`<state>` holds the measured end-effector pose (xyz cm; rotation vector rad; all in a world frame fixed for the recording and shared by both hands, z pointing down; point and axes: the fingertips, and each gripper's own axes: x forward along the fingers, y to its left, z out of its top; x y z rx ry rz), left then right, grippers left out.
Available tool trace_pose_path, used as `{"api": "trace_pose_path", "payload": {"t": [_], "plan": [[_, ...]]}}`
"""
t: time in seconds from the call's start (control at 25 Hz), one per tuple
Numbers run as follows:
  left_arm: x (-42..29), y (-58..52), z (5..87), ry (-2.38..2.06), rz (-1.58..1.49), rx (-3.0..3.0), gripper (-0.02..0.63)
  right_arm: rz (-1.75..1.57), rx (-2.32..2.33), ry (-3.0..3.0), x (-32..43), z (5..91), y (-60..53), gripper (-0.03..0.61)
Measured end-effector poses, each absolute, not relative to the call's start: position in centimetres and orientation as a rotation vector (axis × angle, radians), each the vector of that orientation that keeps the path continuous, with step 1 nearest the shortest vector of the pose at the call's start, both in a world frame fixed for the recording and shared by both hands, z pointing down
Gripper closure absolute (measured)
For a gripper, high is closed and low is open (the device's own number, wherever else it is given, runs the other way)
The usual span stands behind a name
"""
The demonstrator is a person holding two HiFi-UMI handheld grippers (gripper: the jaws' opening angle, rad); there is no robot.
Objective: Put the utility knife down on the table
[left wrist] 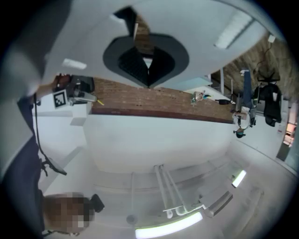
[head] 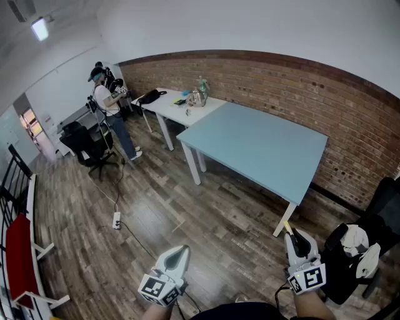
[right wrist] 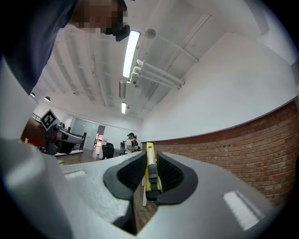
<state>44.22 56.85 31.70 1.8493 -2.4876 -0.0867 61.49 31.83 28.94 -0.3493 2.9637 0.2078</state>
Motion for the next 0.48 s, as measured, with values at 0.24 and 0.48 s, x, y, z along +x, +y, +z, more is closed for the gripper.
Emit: {"api": "trace_pose_path", "payload": {"t": [0.24,0.48], "plan": [[45.1,54.2,32.3,-2.457,-0.026,1.866,0.629,0.187,-0.365,2.961,61.1,29.3,29.6,0.509],[44.1,52.7,33.5,-2.449,-0.013,1.842,0.629,0.144,-0.379,2.974,61.9,29.6,27.3,0.508]]}}
